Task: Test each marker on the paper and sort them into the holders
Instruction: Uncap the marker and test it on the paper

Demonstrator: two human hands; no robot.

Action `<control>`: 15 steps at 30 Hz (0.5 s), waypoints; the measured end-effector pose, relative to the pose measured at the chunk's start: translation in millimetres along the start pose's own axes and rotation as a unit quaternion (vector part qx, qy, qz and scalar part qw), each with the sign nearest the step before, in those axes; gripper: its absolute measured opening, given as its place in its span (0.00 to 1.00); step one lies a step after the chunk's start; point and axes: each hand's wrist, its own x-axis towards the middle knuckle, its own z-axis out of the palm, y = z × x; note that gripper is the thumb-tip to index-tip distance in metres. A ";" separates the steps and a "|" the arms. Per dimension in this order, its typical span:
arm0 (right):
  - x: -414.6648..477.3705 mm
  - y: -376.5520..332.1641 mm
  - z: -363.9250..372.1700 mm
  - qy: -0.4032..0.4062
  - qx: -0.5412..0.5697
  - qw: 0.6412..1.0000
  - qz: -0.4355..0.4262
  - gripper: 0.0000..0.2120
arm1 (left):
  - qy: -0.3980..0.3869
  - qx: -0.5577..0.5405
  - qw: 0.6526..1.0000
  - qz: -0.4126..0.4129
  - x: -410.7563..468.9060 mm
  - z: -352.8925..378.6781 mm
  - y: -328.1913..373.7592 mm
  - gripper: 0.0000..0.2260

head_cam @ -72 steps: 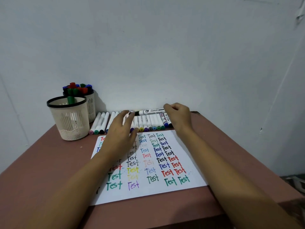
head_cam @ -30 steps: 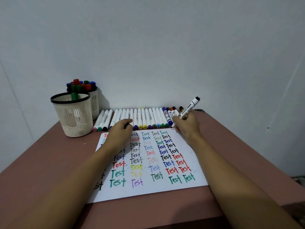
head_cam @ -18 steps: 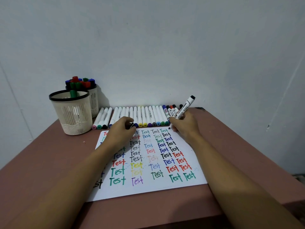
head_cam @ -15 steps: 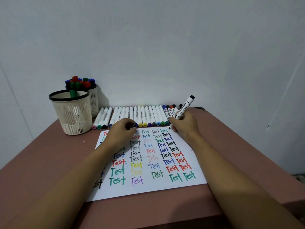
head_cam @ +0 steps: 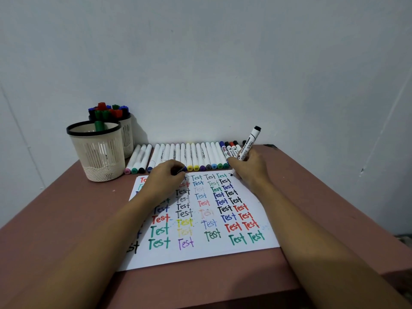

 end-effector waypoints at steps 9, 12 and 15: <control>-1.2 -1.7 -0.5 0.029 0.062 0.998 0.009 0.08 | 0.003 0.010 1.000 0.004 1.3 0.5 -2.7 0.12; -3.6 -2.9 -0.4 0.030 0.019 0.999 -0.005 0.09 | 0.000 0.008 1.000 0.006 1.4 0.8 -2.7 0.12; -4.6 -4.8 -1.1 0.034 0.003 0.999 -0.016 0.10 | -0.001 0.008 1.000 0.007 1.5 0.5 -3.1 0.12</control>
